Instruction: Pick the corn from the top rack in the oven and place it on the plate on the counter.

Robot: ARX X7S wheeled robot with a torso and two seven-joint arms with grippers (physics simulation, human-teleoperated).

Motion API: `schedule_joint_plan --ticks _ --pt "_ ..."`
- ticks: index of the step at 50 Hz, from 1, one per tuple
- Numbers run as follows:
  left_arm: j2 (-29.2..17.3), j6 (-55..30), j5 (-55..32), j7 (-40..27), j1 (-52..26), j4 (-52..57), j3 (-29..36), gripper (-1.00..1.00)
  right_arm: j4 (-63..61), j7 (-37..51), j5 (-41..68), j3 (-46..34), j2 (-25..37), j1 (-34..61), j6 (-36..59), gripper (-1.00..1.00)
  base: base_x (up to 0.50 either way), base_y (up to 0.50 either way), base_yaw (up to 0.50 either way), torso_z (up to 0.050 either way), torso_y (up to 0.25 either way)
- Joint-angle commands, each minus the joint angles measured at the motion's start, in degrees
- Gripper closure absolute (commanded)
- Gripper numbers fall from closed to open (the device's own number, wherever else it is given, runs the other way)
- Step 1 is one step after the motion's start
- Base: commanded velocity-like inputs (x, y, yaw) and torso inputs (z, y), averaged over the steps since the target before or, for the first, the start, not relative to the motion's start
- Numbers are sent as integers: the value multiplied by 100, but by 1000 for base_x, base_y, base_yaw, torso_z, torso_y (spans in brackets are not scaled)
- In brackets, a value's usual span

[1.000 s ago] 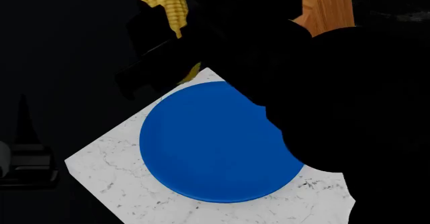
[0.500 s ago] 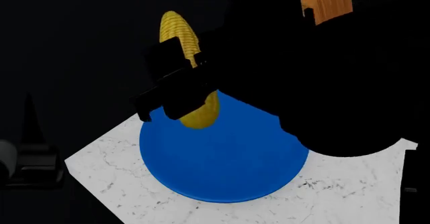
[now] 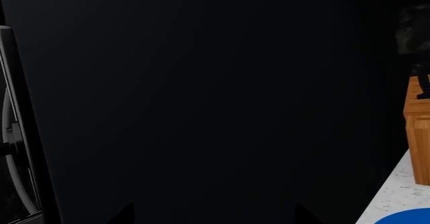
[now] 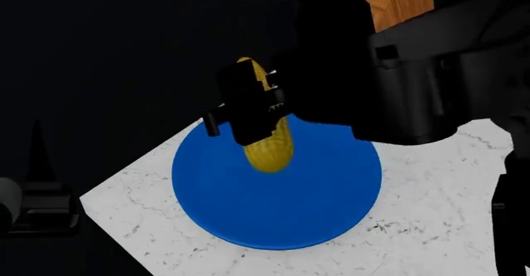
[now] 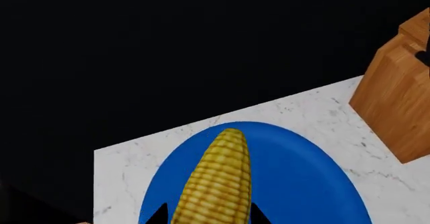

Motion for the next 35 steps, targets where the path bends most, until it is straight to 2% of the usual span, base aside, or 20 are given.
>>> schedule_joint_plan --ticks 1,18,35 --pt "1 43 -25 -41 10 1 -14 -100 558 -723 -664 -465 -58 -4 -524 100 0 0 0 0 0" --pt "-16 236 -142 -79 231 -6 -176 -100 1833 -2357 -2004 -1507 -314 357 -1391 100 0 0 0 0 0" --pt "-55 226 -224 -144 233 -15 -190 -100 1871 -2402 -1910 -1561 -336 131 -1347 100 0 0 0 0 -1"
